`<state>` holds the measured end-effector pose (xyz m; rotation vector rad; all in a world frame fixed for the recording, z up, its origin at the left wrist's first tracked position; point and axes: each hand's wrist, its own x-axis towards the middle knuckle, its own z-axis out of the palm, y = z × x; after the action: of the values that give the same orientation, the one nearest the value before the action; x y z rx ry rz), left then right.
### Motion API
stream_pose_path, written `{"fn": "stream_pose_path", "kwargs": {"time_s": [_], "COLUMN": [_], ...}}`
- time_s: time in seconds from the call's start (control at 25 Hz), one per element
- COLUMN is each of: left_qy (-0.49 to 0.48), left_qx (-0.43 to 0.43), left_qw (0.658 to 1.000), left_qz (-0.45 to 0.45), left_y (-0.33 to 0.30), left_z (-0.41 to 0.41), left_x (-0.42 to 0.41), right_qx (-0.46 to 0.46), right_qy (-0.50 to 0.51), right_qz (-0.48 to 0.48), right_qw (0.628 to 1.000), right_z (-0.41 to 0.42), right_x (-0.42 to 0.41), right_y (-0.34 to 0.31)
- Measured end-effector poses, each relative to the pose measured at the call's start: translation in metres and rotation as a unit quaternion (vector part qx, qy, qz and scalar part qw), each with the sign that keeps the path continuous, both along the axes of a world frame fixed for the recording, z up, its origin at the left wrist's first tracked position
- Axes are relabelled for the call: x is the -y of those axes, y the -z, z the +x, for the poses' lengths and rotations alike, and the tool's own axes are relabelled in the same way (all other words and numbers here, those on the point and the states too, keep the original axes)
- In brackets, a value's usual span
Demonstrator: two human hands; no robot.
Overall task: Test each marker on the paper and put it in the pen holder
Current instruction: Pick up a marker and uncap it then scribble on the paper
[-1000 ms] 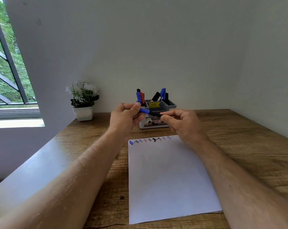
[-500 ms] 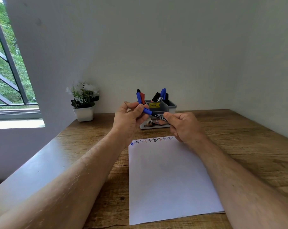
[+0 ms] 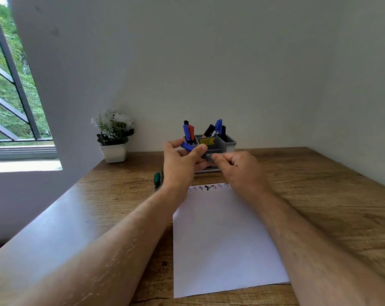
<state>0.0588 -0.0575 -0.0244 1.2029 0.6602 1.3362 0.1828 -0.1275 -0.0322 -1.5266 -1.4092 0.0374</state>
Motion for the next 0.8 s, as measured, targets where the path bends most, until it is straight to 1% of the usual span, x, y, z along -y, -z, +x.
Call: {"fn": "stream_pose_path", "kwargs": {"time_s": [0.12, 0.24, 0.36, 0.48, 0.68, 0.8], "left_qy": [-0.026, -0.068, -0.122, -0.142, -0.167, -0.182], "left_qx": [-0.022, -0.057, -0.081, -0.092, -0.113, -0.167], "left_qw": [0.999, 0.992, 0.969, 0.943, 0.912, 0.884], "left_qz": [0.014, 0.089, 0.198, 0.288, 0.358, 0.397], "left_y": [0.001, -0.006, -0.026, -0.047, -0.082, -0.088], "left_z": [-0.003, -0.004, -0.001, 0.013, 0.049, 0.067], "left_x": [-0.004, -0.002, -0.004, -0.008, -0.025, -0.038], "right_qx": [0.017, 0.007, 0.015, 0.029, -0.001, 0.027], "right_qy": [0.0, 0.035, 0.082, 0.102, 0.184, 0.186], "right_qz": [-0.013, 0.009, 0.036, 0.019, 0.006, -0.025], "right_qw": [1.0, 0.999, 0.996, 0.994, 0.983, 0.982], "right_z": [-0.004, -0.003, 0.005, 0.005, 0.009, 0.01], "right_x": [-0.003, -0.006, -0.009, -0.011, -0.008, -0.007], "right_y": [0.002, 0.004, 0.004, 0.005, 0.001, 0.002]}}
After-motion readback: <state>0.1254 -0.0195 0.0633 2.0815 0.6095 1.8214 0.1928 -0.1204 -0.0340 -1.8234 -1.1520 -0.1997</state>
